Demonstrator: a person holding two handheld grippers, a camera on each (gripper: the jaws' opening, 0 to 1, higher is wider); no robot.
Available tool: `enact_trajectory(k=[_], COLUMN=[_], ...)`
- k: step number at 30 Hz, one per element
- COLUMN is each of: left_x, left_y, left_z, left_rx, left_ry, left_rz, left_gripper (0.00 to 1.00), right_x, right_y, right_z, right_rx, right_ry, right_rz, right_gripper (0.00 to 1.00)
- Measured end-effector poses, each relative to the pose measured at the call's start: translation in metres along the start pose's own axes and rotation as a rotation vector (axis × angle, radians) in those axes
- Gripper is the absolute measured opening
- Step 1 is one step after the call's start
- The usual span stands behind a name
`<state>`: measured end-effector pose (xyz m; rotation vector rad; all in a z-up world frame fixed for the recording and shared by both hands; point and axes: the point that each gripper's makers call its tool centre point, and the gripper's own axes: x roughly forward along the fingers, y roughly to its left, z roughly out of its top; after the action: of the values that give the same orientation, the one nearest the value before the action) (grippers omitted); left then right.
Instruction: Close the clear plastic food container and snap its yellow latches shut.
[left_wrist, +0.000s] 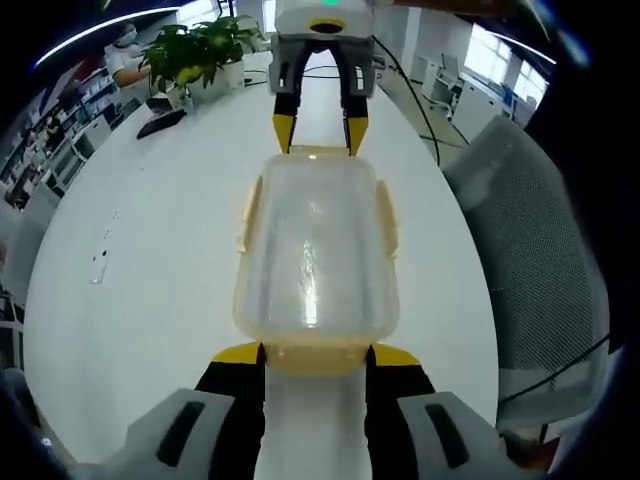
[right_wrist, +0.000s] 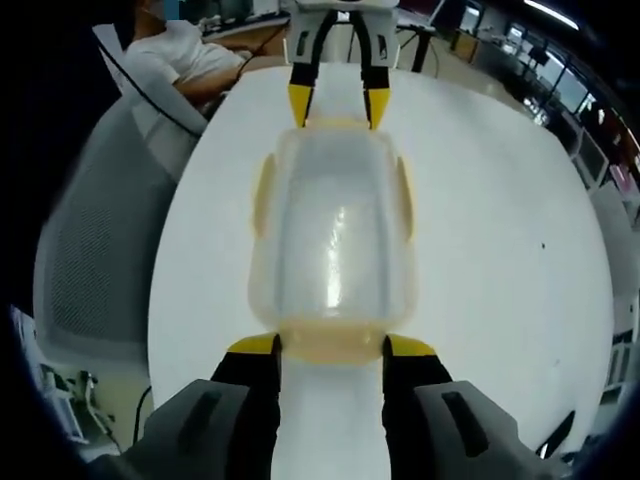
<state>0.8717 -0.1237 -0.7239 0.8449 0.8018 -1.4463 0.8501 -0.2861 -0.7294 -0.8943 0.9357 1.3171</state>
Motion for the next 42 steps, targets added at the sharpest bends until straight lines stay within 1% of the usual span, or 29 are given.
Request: enact_trajectory(k=[5, 8, 16, 25, 28, 30, 37, 39, 42], left_x=[0.004, 0.005, 0.005, 0.006, 0.006, 0.006, 0.003, 0.001, -0.004], left_y=[-0.001, 0.000, 0.000, -0.001, -0.001, 0.000, 0.003, 0.004, 0.007], left_z=[0.001, 0.000, 0.000, -0.002, -0.003, -0.004, -0.005, -0.005, -0.006], left_rx=[-0.007, -0.008, -0.012, -0.018, -0.017, -0.017, -0.044, -0.051, -0.086], left_ry=[0.002, 0.011, 0.009, 0.014, 0.017, 0.020, 0.014, 0.015, 0.015], left_rz=[-0.006, -0.004, -0.009, -0.007, -0.005, 0.000, 0.026, 0.036, 0.057], left_gripper=[0.33, 0.33, 0.33, 0.33, 0.33, 0.33, 0.35, 0.35, 0.33], right_x=[0.004, 0.003, 0.004, 0.008, 0.008, 0.007, 0.001, -0.003, -0.007], right_y=[0.001, 0.002, 0.001, 0.001, 0.001, 0.001, 0.000, -0.001, -0.004], right_z=[-0.005, -0.004, -0.006, -0.008, -0.012, -0.013, -0.012, -0.011, -0.006], right_rx=[0.002, 0.007, 0.011, 0.007, 0.007, 0.016, 0.084, 0.119, 0.190], right_ry=[0.019, 0.016, 0.026, 0.031, 0.039, 0.037, 0.000, -0.017, -0.057], right_rz=[0.007, 0.011, 0.014, 0.001, -0.003, -0.006, -0.039, -0.055, -0.082], right_gripper=[0.36, 0.36, 0.37, 0.37, 0.35, 0.35, 0.38, 0.38, 0.37])
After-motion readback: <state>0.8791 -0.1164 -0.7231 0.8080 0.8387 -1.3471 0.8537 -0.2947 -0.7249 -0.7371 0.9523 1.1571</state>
